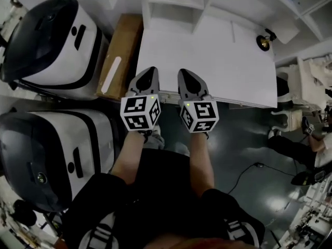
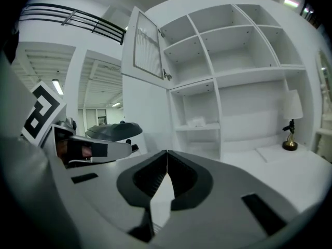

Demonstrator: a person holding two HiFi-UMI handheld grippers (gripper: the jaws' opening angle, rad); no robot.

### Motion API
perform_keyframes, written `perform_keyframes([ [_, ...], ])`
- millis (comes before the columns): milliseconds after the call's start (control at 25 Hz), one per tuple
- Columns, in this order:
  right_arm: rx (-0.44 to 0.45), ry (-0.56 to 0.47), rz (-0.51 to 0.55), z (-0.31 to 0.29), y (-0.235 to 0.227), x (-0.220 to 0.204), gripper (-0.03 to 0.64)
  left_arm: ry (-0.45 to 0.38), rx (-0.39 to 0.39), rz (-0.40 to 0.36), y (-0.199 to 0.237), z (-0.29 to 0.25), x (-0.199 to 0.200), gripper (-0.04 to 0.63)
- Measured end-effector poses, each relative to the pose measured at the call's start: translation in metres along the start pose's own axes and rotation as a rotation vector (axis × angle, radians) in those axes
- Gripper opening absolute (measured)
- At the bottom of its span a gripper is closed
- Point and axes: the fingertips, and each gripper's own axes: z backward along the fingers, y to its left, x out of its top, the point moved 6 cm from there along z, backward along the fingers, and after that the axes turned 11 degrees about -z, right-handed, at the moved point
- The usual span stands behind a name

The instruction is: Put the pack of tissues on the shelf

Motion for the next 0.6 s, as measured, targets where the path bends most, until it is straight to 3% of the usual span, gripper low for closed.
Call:
perform_keyframes([
  [240,-0.004,0.003,-0.034,-0.011,-0.008,0.014,0.02,-0.018,-0.016,0.041,0.01,-0.011,0.007,0.011],
  [600,0.06,0.029,-0.029,-0.042,0.003,0.016,0.02,-0.028,0.062,0.069,0.048,-0.009,0.011,0.011],
])
